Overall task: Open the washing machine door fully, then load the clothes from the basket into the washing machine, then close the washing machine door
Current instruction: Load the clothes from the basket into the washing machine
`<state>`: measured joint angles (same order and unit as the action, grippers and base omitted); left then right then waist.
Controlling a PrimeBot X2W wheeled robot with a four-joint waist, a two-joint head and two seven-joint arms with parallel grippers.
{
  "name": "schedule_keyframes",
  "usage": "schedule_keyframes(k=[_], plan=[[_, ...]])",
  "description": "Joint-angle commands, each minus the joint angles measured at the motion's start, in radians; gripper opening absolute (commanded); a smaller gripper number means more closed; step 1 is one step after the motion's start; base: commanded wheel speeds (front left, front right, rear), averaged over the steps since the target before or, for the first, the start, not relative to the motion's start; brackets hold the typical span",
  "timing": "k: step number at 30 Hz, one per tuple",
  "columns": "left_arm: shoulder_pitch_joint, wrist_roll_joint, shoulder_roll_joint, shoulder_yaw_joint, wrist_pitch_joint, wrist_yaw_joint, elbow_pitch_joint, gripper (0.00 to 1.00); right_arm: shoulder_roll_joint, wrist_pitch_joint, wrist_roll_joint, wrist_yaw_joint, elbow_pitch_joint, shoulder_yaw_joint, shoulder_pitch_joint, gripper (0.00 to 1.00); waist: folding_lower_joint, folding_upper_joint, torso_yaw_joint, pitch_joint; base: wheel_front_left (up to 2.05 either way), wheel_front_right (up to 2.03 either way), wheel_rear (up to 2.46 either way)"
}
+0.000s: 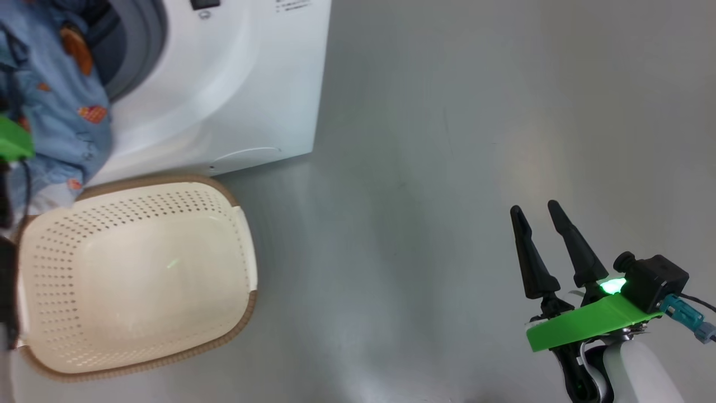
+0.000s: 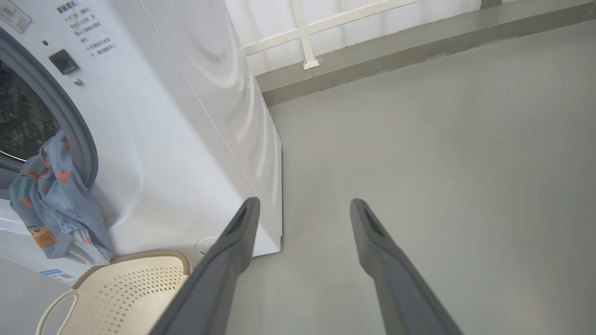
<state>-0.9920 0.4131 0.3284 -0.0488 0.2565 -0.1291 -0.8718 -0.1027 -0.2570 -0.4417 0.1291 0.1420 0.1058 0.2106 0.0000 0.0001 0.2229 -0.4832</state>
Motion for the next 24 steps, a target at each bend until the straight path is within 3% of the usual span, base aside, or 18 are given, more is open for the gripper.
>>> schedule_keyframes(k=[1,11,24], plan=[[0.023,0.009,0.042,0.017,0.005,-0.001,0.035,1.00,-0.014,-0.005,0.008,0.002,-0.019,0.019,0.010,1.00,0.0000,-0.0001,-0.020,0.016,0.00,0.00,0.00],[0.192,0.021,-0.018,0.024,0.005,-0.001,0.159,1.00,-0.060,-0.005,0.009,0.002,-0.013,0.018,0.013,1.00,0.0000,-0.0001,-0.098,0.058,0.00,0.00,0.00],[0.452,-0.048,-0.120,0.060,0.005,-0.001,0.366,1.00,-0.096,-0.005,0.010,0.002,-0.009,0.002,0.003,1.00,0.0000,-0.0001,-0.199,0.081,0.00,0.00,0.00]])
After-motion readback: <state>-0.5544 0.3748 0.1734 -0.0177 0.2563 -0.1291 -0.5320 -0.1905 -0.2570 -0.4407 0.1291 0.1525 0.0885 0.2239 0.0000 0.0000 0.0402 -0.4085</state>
